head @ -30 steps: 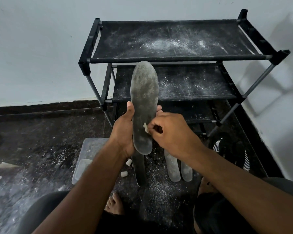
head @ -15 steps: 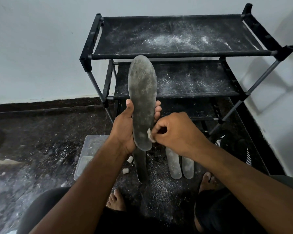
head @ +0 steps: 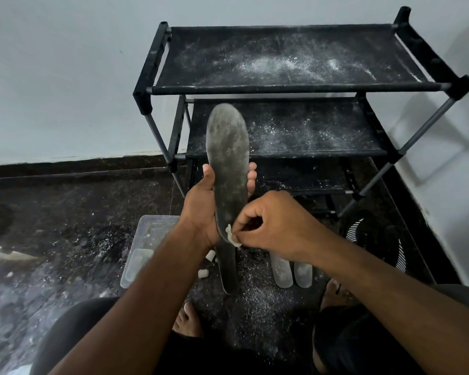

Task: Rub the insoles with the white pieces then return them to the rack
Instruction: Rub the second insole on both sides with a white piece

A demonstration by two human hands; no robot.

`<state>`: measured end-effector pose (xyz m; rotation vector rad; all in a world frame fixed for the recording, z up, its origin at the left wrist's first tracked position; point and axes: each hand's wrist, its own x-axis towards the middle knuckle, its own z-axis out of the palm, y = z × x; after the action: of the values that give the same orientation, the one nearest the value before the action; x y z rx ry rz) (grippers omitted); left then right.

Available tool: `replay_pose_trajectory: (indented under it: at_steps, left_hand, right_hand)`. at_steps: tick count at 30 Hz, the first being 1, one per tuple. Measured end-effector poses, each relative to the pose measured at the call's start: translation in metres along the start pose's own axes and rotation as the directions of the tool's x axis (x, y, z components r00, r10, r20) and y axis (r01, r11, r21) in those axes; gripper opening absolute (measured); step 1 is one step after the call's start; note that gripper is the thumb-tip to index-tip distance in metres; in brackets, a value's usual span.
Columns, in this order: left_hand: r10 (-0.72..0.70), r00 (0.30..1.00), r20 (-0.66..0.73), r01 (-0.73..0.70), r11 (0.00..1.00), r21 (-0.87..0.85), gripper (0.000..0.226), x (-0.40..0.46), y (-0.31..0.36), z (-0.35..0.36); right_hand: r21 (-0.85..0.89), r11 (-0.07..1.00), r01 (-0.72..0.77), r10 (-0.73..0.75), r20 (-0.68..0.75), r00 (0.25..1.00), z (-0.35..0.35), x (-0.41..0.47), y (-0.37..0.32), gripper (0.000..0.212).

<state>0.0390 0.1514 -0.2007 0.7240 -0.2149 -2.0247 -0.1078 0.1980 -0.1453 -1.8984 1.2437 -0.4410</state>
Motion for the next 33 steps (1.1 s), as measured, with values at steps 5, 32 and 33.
replay_pose_trajectory:
  at_steps: [5, 32, 33]
  left_hand:
    - [-0.028, 1.0, -0.007, 0.029, 0.998, 0.063, 0.083, -0.001, -0.003, 0.004]
    - [-0.062, 0.998, -0.009, 0.062, 0.998, 0.011, 0.081, -0.003, -0.006, 0.006]
    - [-0.063, 0.998, -0.011, 0.063, 0.998, 0.015, 0.08, -0.003, -0.006, 0.006]
  right_hand:
    - [-0.07, 0.998, 0.01, -0.025, -0.22, 0.975, 0.002, 0.008, 0.002, 0.005]
    - [-0.081, 0.995, 0.06, -0.06, 0.011, 0.998, -0.002, 0.006, 0.003, 0.005]
    - [-0.12, 0.992, 0.045, -0.051, -0.046, 0.998, 0.001, 0.009, 0.004, 0.006]
